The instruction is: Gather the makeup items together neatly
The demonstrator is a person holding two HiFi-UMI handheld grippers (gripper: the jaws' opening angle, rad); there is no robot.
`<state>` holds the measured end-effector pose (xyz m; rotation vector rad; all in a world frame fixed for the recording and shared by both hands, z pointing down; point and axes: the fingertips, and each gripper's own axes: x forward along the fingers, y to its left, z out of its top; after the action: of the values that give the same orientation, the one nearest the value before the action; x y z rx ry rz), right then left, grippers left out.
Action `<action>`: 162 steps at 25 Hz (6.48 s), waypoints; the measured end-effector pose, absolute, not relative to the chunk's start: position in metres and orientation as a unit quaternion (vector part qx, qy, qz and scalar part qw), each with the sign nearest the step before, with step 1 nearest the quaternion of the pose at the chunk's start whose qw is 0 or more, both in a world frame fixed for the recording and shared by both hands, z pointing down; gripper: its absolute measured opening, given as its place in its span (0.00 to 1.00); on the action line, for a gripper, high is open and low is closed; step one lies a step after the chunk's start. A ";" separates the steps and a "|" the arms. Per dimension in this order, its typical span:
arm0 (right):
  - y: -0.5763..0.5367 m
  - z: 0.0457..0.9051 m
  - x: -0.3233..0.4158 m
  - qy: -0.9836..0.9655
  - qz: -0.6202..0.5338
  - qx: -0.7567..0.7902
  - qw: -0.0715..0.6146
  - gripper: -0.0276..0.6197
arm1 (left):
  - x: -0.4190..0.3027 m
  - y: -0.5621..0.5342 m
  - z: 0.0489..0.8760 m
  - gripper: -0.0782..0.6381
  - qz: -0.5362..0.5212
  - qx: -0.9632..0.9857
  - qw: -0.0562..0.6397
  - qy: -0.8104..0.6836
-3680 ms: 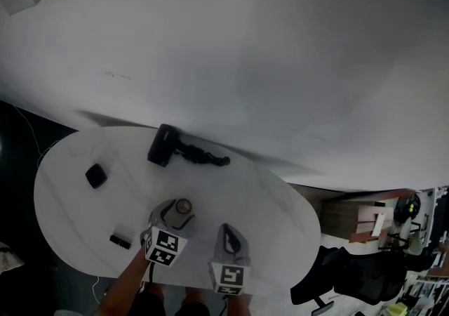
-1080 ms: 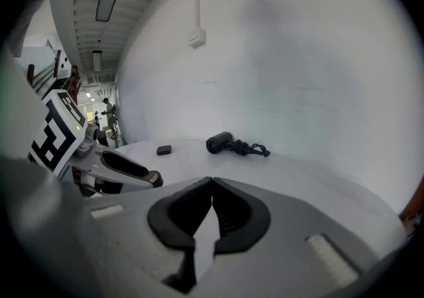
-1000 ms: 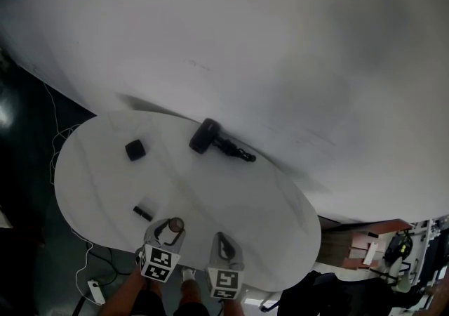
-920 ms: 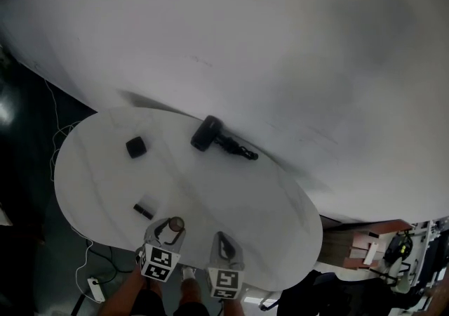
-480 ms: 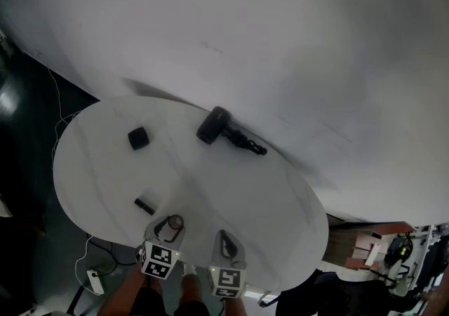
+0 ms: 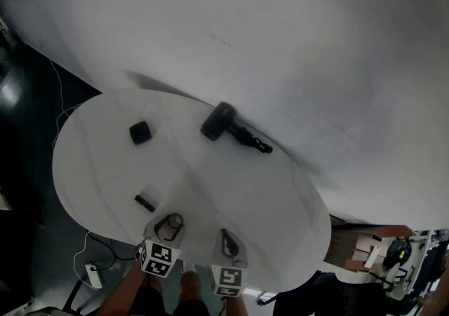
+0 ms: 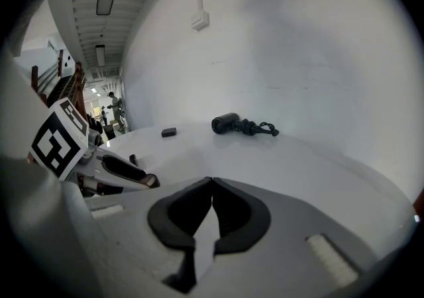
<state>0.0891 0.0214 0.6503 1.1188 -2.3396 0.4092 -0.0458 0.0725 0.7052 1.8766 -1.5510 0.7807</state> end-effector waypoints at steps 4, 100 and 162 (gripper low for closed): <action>0.024 0.653 0.089 -0.862 0.152 0.410 0.257 0.05 | -0.046 0.072 0.707 0.42 0.293 0.702 0.285 -0.583; -0.029 0.461 -0.026 -0.929 0.062 0.341 0.131 0.05 | -0.168 0.031 0.452 0.14 0.137 0.639 0.091 -0.752; -0.102 0.620 -0.127 -0.831 0.178 0.464 0.250 0.05 | -0.301 -0.107 0.707 0.59 0.326 0.741 0.254 -0.530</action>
<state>-0.1267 -0.1023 0.6198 1.2633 -2.2625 0.4840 -0.3011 -0.1071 0.7071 2.0119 -1.4399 0.8847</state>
